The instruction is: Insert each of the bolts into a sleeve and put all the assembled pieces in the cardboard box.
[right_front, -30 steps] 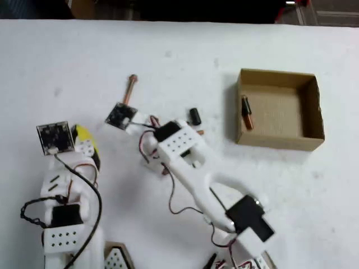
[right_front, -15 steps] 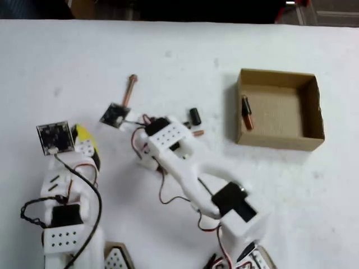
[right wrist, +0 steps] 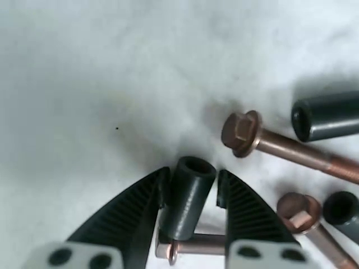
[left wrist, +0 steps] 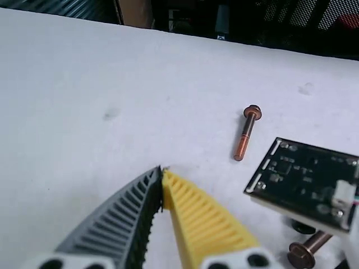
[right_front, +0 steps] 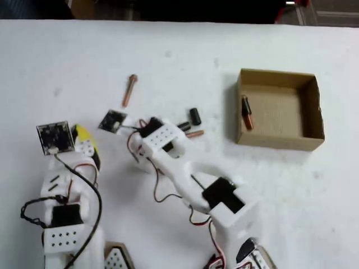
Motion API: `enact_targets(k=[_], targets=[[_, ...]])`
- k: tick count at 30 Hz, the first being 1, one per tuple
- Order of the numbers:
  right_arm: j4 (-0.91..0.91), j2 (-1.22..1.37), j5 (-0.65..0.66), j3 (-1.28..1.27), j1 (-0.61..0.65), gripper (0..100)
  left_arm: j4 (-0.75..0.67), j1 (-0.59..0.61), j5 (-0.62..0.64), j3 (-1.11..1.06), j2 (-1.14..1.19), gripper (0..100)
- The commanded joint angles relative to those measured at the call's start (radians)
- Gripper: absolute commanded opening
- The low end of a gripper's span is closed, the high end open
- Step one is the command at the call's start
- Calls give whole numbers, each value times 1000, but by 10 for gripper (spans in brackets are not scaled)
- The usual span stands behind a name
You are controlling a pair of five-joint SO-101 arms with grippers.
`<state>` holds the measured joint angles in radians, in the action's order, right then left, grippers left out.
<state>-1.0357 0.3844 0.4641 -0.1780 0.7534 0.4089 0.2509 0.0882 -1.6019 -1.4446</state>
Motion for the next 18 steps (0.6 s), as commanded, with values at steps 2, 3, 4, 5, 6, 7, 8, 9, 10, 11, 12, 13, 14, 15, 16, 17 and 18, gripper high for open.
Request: enact_targets(k=[2,3,4,5,6,7,8,9,10,11,12,13,14,15,16,17,18], targets=[[-15,18,9,8,10,126,-37,8,-12,21,-21,20],[-21,18,9,8,10,126,-37,8,-12,20,-21,20],[-22,19,9,8,10,126,-37,7,-12,20,-21,20],[-22,19,9,8,10,120,-37,7,-12,20,-21,20],[-22,19,9,8,10,104,-37,7,-12,20,-21,20],[-22,19,9,8,10,80,-37,5,-12,20,-21,20],[-22,19,9,8,10,53,-37,5,-12,20,-21,20],[-22,19,9,8,10,26,-37,5,-12,20,-21,20],[-22,19,9,8,10,12,-37,5,-12,20,-21,20],[-22,19,9,8,10,19,-37,5,-12,20,-21,20],[-22,19,9,8,10,28,-37,4,-12,20,-21,20],[-22,19,9,9,10,24,-37,4,-12,20,-21,20],[-22,18,9,11,10,17,-37,4,-12,20,-21,20],[-22,15,9,11,10,15,-37,4,-12,20,-21,20],[-24,8,9,11,10,16,-37,4,-12,20,-21,20],[-27,8,8,14,12,16,-37,4,-12,20,-21,20],[-27,7,8,14,12,16,-37,4,-12,18,-21,20]])
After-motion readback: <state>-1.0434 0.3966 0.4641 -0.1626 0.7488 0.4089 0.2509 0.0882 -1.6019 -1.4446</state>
